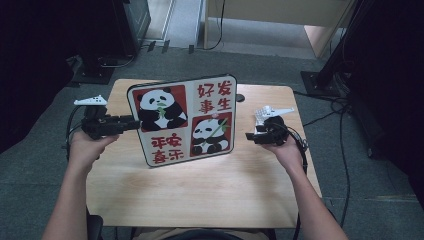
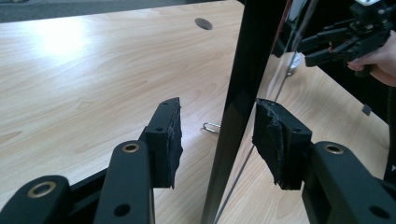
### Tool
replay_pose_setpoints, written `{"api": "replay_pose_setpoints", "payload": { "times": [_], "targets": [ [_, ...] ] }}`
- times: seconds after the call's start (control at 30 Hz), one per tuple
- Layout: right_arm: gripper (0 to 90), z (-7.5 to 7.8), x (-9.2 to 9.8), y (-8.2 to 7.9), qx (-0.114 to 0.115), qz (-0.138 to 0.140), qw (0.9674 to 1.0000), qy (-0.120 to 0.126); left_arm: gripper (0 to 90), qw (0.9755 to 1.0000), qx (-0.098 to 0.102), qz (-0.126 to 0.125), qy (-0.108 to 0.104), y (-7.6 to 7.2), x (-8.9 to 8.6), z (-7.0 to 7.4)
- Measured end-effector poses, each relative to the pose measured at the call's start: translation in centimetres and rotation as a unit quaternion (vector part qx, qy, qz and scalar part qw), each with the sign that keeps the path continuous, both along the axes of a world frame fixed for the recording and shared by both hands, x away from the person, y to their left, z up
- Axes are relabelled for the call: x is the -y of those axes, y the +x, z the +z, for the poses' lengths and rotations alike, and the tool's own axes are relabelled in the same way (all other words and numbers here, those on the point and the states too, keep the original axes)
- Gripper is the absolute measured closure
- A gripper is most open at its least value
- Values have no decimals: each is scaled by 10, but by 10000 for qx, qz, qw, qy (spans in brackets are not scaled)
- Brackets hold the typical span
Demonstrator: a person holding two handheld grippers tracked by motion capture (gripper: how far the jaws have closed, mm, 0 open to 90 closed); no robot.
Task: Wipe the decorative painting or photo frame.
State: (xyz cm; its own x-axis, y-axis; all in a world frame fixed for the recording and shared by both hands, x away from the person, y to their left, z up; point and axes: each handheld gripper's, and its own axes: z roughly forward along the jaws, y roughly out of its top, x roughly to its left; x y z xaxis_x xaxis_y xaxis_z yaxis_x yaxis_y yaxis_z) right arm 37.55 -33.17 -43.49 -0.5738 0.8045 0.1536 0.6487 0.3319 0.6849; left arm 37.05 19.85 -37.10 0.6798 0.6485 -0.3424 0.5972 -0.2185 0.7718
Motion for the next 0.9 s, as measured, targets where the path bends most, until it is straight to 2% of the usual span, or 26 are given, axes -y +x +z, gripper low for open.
{"api": "replay_pose_setpoints", "payload": {
  "times": [0.23, 0.33, 0.63, 0.9],
  "targets": [
    [400, 0, 0, 0, 60, 10, 10000, -37, 517, 10000, -55, 45, -7, 3, 0, -7],
    [400, 0, 0, 0, 72, 22, 10000, -32, 519, 9999, 25, 129, 18, 3, 0, -9],
    [401, 0, -1, 0, 49, 30, 10000, -62, 508, 9998, -22, 177, 66, 5, 3, -14],
    [400, -1, -1, 0, 47, 37, 10000, -74, 479, 9997, 29, 252, 61, 4, 1, -16]
  ]
}}
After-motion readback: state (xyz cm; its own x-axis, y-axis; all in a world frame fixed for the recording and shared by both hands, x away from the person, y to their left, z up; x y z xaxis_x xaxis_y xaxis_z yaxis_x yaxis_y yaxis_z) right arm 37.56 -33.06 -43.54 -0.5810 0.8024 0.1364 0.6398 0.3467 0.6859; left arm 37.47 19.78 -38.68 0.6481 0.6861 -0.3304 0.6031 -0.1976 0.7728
